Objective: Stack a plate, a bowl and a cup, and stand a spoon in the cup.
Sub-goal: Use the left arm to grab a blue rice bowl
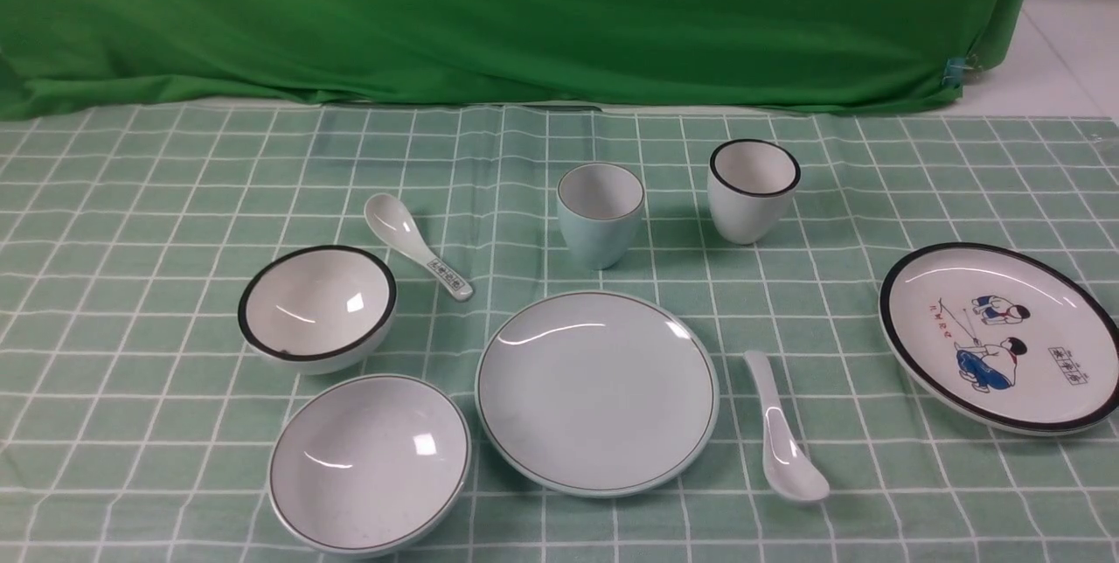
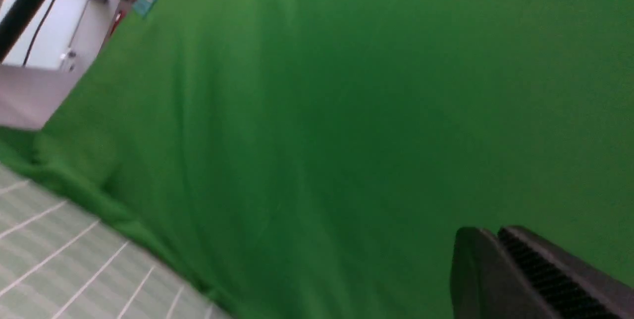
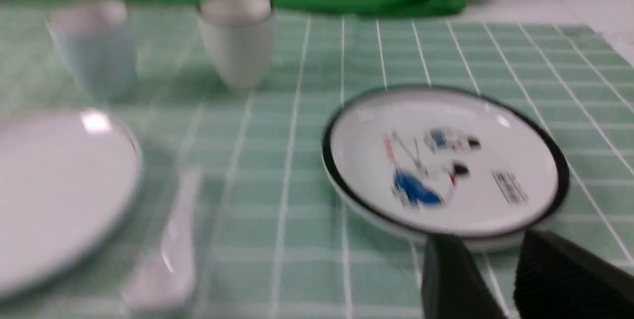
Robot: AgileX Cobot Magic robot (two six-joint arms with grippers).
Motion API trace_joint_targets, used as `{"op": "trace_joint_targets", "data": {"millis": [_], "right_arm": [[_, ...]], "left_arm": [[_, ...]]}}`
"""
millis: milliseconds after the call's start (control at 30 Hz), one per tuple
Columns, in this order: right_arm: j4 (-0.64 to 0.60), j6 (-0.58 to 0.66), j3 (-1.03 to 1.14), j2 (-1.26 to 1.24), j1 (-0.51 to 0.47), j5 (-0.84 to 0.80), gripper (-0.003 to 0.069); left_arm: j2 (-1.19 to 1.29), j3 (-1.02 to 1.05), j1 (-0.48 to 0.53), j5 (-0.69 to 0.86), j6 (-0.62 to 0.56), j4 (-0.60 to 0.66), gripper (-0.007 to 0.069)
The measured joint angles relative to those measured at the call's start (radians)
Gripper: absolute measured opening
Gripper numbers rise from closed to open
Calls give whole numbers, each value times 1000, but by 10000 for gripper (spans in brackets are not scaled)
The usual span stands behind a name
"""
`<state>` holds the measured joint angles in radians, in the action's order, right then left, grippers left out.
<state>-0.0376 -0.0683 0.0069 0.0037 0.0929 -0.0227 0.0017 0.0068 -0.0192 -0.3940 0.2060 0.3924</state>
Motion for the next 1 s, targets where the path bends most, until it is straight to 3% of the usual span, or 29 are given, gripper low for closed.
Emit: {"op": "trace_joint_targets", "data": {"millis": [100, 233, 467, 500, 533, 567, 633, 667, 733, 767, 833, 900, 1000], "right_arm": [[-47, -170, 0, 0, 0, 204, 241], [-57, -225, 0, 0, 0, 346, 241], [-60, -256, 0, 0, 0, 410, 241], [-60, -269, 0, 1, 0, 420, 241], [-60, -271, 0, 2, 0, 424, 241], [-60, -285, -2, 1, 0, 422, 236], [-54, -297, -37, 4, 5, 330, 199], [-49, -282, -134, 22, 15, 139, 132], [-48, -259, -191, 45, 26, 43, 94], [-46, -191, -332, 103, 51, -181, 46], [-46, -149, -413, 150, 70, -301, 36], [-46, -62, -594, 285, 124, -573, 28], [-42, 1, -759, 466, 180, -861, 25]], "left_arm": [[0, -8, 0, -220, 119, -4, 17], [41, -158, 0, -138, 147, -22, 17], [318, -605, 0, 592, 135, -151, 17], [399, -673, 0, 737, 101, -158, 17], [412, -683, 0, 760, 86, -159, 17], [537, -754, 0, 950, 13, -160, 17], [646, -791, 0, 1065, -56, -156, 17], [750, -803, 0, 1166, -129, -142, 17], [824, -804, 0, 1209, -158, -127, 17], [907, -805, 0, 1239, -206, -100, 17], [963, -805, 0, 1251, -252, -74, 15], [1079, -806, -12, 1258, -315, -38, 6], [1193, -808, -69, 1236, -281, -92, 1]]}}
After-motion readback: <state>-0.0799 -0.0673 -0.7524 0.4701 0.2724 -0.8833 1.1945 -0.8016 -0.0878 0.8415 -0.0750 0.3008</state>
